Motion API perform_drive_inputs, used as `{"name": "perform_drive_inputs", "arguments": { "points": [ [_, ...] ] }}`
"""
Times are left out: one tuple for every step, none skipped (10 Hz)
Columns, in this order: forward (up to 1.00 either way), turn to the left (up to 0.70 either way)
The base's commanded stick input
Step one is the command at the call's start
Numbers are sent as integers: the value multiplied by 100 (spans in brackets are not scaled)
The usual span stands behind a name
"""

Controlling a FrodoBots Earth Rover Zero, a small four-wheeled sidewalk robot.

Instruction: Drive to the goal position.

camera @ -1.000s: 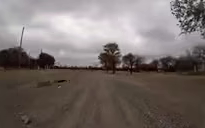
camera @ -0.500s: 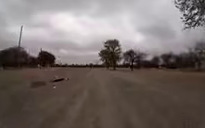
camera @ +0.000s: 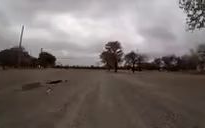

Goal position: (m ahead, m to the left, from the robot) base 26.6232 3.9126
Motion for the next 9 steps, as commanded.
{"name": "perform_drive_inputs", "arguments": {
  "points": [
    [70,-1],
    [70,-1],
    [70,-1],
    [70,-1],
    [70,-1],
    [70,-1],
    [70,-1],
    [70,-1],
    [70,-1]
  ]
}}
